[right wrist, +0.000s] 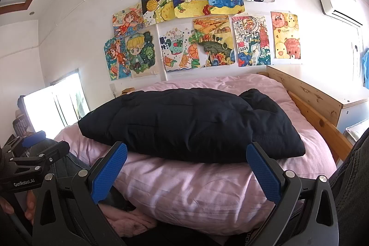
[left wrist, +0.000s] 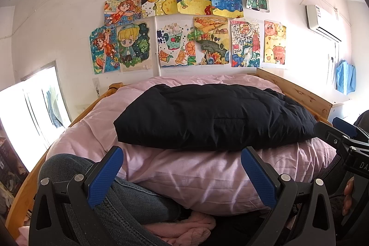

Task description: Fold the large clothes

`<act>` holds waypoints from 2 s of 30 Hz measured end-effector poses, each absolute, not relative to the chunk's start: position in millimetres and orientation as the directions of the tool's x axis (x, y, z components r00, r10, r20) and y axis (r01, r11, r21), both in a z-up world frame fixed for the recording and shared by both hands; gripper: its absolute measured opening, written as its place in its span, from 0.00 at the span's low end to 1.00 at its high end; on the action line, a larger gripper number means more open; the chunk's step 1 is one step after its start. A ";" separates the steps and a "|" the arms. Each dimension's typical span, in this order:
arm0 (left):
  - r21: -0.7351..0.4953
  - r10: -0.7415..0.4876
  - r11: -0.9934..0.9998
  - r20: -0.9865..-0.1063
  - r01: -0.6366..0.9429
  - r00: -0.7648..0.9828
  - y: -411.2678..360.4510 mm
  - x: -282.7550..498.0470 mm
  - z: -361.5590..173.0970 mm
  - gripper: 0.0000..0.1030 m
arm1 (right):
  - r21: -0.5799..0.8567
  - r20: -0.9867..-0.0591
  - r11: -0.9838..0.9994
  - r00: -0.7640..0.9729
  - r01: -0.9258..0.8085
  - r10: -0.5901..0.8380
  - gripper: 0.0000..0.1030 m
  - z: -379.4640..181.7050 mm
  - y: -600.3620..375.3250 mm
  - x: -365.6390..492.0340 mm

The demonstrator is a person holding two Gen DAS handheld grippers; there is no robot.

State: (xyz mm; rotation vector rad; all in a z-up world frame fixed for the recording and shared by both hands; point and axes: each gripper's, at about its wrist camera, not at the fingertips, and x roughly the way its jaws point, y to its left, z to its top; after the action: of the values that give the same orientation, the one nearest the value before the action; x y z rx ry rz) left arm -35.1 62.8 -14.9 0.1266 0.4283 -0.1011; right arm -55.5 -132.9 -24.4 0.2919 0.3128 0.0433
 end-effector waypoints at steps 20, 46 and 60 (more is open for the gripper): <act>0.102 -0.072 0.987 -0.417 0.125 0.906 63.8 -36.7 -16.6 1.00 | 0.294 -0.296 0.956 0.951 0.009 0.083 0.99 -24.2 -125.5 -55.2; 0.118 -0.072 0.984 -0.442 0.137 0.894 88.1 -7.1 -14.0 1.00 | 0.301 -0.309 0.954 0.947 0.008 0.089 0.99 -23.8 -115.5 -52.1; 0.134 -0.066 0.981 -0.450 0.140 0.890 89.5 3.6 -17.5 1.00 | 0.312 -0.313 0.950 0.945 0.013 0.090 0.99 -23.7 -104.3 -43.8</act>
State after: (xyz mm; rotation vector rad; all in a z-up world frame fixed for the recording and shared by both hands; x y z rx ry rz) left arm 3.6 89.5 -17.5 0.1646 0.4605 -0.1078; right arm -43.8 -104.3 -23.7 0.3164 0.3309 0.0403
